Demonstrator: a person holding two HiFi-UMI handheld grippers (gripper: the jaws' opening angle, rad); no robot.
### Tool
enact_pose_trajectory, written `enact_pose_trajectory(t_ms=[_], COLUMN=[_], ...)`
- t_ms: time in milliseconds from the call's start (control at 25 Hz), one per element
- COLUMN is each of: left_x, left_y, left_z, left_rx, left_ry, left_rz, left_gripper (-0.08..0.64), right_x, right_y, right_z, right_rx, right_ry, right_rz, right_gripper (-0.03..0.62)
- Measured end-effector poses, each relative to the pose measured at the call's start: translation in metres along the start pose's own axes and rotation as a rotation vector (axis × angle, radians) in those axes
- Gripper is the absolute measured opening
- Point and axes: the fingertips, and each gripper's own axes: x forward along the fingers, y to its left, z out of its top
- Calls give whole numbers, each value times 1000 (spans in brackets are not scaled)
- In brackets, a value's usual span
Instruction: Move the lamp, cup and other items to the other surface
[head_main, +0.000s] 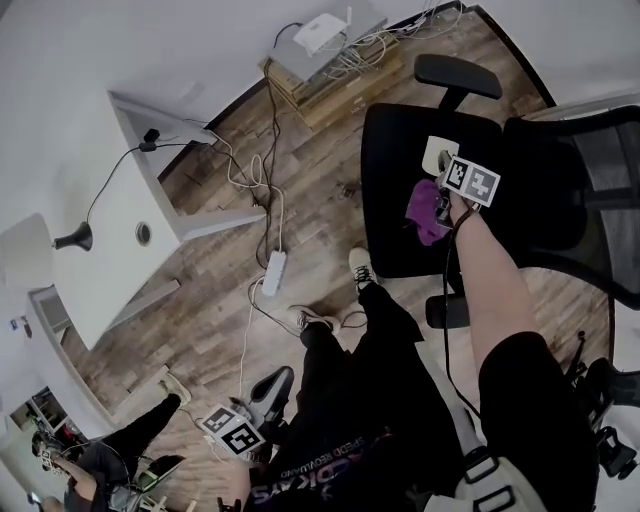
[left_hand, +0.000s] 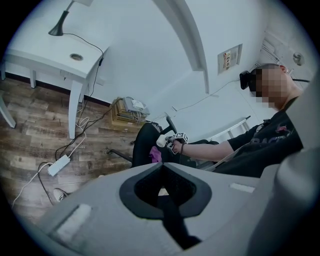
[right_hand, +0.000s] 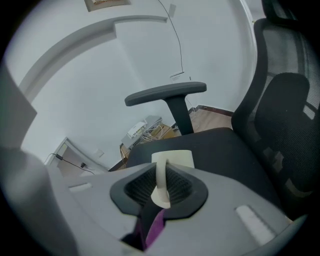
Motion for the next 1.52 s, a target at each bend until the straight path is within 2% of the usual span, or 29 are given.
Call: enact_pose_trajectory(t_ms=[120,280,360,480,680,920,1200,1280,1360,1440,1520], left_x=[4,15,20,27,24,8,0,-7,-16,-24,-34], left_y=[3,4,5,3,4,15,17,20,24,30,37], left_z=[0,2,6,10,15,14,6,7,7,6,6], left_rx=[-10,-7,-6,9,30,-4,-12,-21,-30,-32,-32], left_ry=[8,25,31,43,43,2,-50,-72,-97,-119,-136], left_rz=[3,-22,-36,-59,-64,-41,-39,-39,-37,-41,-52], left_gripper=[3,3,3,3,3,3,3,3,3,3,3], right_x=[6,-1,-5,-12,-19,-22,-33,-41,-50,-61,-77], right_y=[-6,-4,1,2,-12,-13,-2,8,22,44,77], right_z=[-24,-45,-58,-84,-123,-156,-184,-185,-179,-169,-160], right_rx=[-24,-40,-89,-170,-144,-180,-186,-172,-181,-183,-170], right_ry=[56,73,112,202,313,436,534,538,499,430,358], right_rz=[-26,-21,-3,-1,-24,-49,-15,8,32,87,178], right_gripper=[48,51,85,93,100,101,100,88,5,5,5])
